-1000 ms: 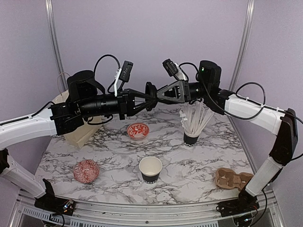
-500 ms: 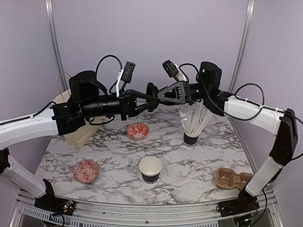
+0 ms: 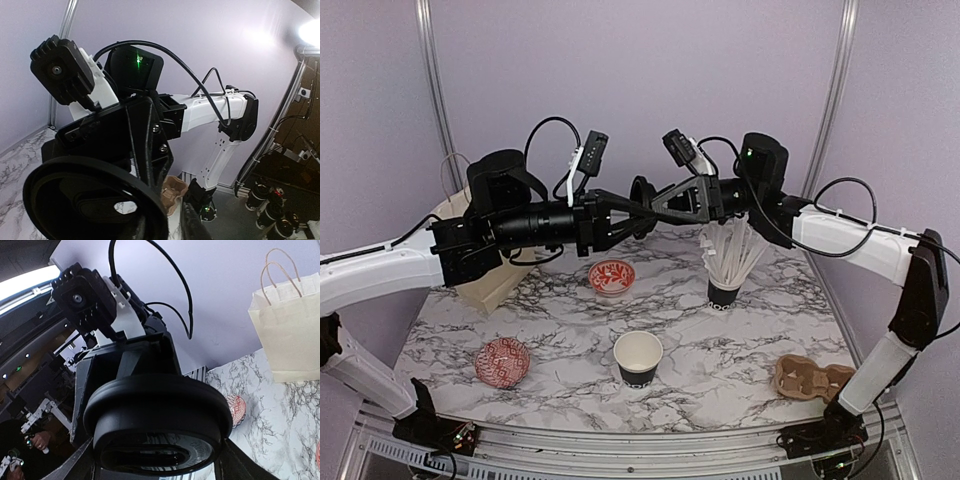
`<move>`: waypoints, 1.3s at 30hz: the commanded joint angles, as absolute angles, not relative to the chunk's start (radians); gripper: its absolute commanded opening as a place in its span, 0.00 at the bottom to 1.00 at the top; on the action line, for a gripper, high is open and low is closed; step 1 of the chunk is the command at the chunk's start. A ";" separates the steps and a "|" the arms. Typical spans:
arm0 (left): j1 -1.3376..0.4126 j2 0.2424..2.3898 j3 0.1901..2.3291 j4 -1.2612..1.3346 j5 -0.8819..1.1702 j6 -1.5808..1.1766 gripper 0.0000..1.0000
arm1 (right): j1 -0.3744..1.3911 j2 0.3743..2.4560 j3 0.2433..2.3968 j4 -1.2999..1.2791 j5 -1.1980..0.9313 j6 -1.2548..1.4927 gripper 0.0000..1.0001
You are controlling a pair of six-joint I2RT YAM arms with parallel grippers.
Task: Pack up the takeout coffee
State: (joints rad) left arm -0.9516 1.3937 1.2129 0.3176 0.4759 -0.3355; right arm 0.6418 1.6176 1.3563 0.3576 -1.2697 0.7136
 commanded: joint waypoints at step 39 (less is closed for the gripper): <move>-0.770 1.037 0.886 -0.054 -0.193 -0.015 0.75 | 0.948 1.810 1.719 -1.170 -0.416 -0.790 0.68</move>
State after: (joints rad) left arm -0.7910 1.0809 0.9146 -0.1356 -0.2264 -0.0341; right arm 0.9195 1.7824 1.6382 -1.1004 -0.4763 -0.7666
